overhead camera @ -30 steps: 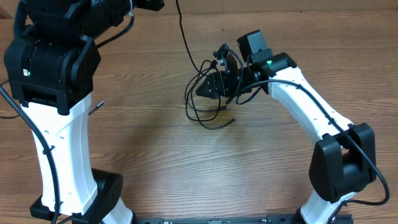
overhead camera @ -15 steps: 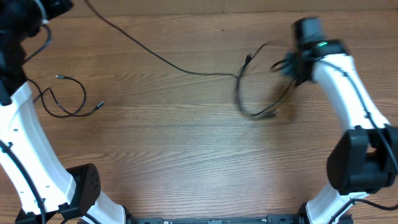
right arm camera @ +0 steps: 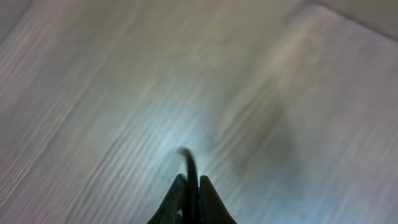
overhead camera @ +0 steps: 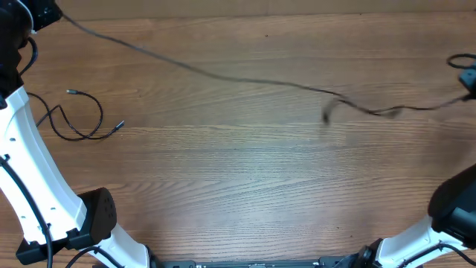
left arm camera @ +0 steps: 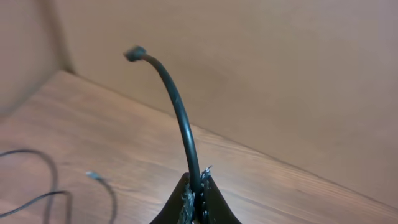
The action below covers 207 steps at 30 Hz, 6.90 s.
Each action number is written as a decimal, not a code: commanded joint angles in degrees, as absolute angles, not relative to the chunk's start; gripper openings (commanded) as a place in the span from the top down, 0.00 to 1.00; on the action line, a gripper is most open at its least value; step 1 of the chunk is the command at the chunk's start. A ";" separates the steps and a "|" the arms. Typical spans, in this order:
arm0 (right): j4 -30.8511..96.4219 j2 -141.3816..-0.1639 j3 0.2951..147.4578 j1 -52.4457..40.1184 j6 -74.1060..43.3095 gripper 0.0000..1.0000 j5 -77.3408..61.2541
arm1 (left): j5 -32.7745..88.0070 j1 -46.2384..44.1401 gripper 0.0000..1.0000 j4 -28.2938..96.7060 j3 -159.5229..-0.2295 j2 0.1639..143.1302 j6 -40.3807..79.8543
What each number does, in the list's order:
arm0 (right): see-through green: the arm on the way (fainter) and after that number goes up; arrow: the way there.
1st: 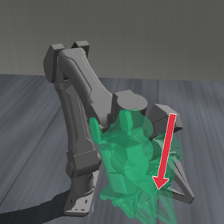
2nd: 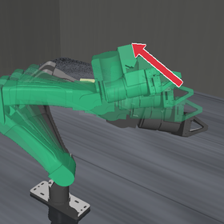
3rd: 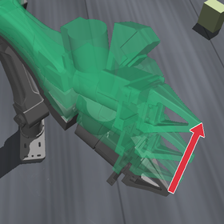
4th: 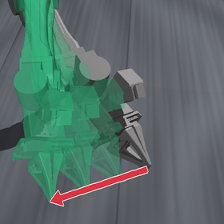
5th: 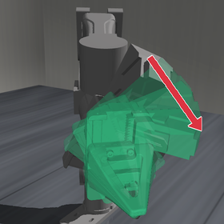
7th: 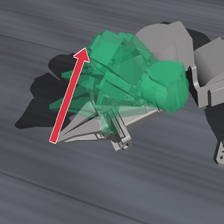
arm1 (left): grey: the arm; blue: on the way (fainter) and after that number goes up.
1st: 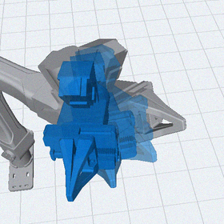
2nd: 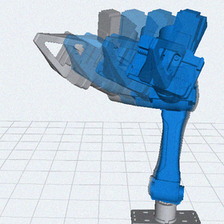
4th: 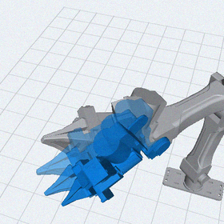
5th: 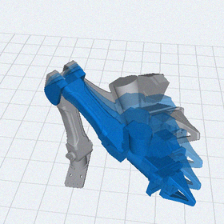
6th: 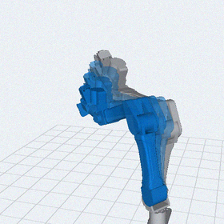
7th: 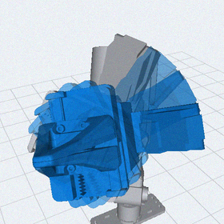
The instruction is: Untangle cables
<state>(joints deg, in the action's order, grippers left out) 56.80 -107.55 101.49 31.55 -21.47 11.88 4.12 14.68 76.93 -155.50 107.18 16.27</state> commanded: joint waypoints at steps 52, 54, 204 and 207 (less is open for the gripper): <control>47.13 -107.50 77.17 7.44 -20.97 0.66 -12.95 | 13.65 8.34 0.96 75.13 -155.61 139.59 21.74; 47.16 -107.50 77.17 7.44 -20.95 0.66 -12.93 | 15.42 7.14 0.96 79.18 -155.61 142.17 21.82; 75.11 -107.59 103.90 7.14 -22.74 0.00 -2.63 | -18.04 -17.63 0.96 90.00 -121.21 90.02 50.06; 74.94 -107.59 103.90 7.14 -22.74 0.00 -2.63 | -16.97 -8.97 0.96 89.80 -121.19 85.30 49.58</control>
